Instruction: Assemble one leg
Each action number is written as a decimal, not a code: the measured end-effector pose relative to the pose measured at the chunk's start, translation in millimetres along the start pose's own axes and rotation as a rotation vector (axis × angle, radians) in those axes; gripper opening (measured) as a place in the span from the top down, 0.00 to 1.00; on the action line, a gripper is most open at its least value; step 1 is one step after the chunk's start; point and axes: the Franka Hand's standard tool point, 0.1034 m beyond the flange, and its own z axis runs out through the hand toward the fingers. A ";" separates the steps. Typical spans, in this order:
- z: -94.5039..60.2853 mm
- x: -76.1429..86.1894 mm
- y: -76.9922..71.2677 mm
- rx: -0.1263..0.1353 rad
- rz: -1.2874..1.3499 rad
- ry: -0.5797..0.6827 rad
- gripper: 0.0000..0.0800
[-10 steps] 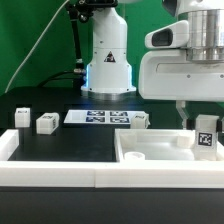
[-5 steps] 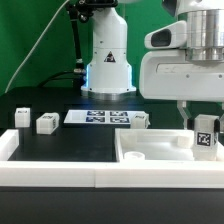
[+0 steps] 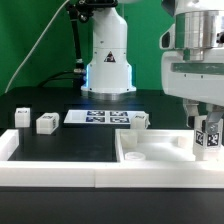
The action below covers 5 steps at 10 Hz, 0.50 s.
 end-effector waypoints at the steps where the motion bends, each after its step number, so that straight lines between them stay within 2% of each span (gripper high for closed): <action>1: 0.0 -0.7 0.9 -0.006 0.108 -0.002 0.63; 5: 0.4 -2.2 3.5 -0.023 0.464 -0.022 0.63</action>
Offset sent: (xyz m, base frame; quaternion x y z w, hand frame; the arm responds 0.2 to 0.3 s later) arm -0.0016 -0.0074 -0.0050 -0.0365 -0.0193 0.2667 0.9629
